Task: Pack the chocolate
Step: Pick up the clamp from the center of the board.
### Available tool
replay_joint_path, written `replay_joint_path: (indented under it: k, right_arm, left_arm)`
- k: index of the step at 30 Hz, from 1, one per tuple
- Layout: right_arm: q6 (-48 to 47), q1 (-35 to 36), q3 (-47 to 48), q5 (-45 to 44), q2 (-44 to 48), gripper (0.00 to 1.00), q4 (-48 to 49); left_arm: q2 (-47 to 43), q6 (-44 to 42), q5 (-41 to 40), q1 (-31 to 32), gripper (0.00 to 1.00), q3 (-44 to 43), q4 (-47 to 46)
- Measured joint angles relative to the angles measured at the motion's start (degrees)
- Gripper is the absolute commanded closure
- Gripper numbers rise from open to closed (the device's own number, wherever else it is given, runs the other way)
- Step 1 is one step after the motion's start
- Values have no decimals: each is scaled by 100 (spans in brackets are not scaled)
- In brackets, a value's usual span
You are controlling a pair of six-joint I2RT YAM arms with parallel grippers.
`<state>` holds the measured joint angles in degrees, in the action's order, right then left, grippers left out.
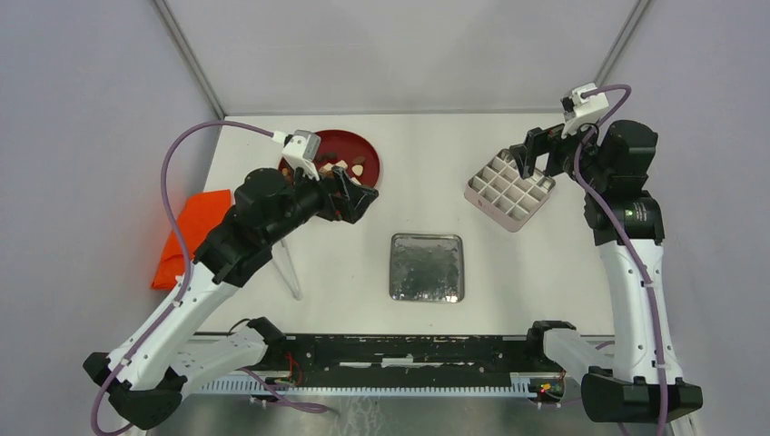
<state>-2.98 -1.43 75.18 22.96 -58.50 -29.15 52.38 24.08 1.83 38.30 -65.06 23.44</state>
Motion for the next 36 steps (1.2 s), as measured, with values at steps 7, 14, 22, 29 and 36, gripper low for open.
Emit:
replay_joint_path:
  k: [7, 14, 22, 29, 36]
  right_arm:
    - [107, -24, -33, 181, -234, 2, 199]
    - [-817, -13, -750, 1322, -240, 2, 468]
    - [-2297, 90, -1740, 2459, -422, 2, 352]
    - [-2643, 94, -2656, 2839, -435, 4, 702]
    - [-2291, 94, -3545, 3110, -391, 8, 1663]
  left_arm:
    - [-131, 59, -232, 85, 0, 61, -28]
    - [-94, 57, -704, 107, 1, 125, 214]
    - [302, 7, -1480, 74, 1, 411, 411]
    - [560, 175, -509, -1526, 7, 975, 50]
    - [227, 839, 122, -2728, 7, 1814, 236]
